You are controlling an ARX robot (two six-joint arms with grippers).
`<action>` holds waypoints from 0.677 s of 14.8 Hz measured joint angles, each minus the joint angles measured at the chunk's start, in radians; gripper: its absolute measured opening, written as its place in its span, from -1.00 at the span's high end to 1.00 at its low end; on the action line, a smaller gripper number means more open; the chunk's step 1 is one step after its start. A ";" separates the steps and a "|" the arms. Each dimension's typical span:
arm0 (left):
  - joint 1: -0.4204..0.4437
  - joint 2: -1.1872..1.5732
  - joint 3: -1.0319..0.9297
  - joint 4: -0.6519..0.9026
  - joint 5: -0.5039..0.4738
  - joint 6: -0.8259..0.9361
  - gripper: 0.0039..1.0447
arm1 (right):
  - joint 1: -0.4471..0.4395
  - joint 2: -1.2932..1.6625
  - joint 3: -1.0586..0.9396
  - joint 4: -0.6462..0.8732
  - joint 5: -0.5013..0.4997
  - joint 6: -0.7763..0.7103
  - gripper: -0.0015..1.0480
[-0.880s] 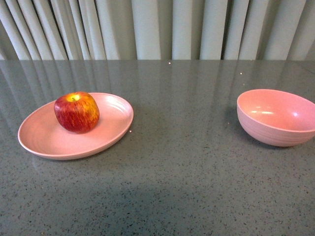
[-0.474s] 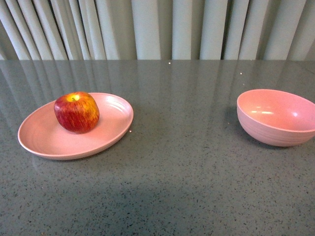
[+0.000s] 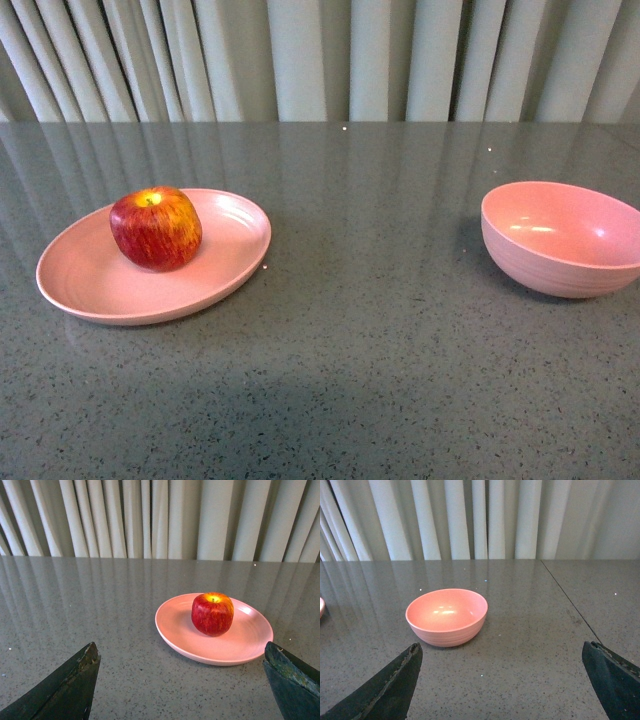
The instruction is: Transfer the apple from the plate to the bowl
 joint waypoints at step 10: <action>0.000 0.000 0.000 0.000 0.000 0.000 -0.88 | -0.043 0.137 0.050 0.046 0.008 0.038 -0.87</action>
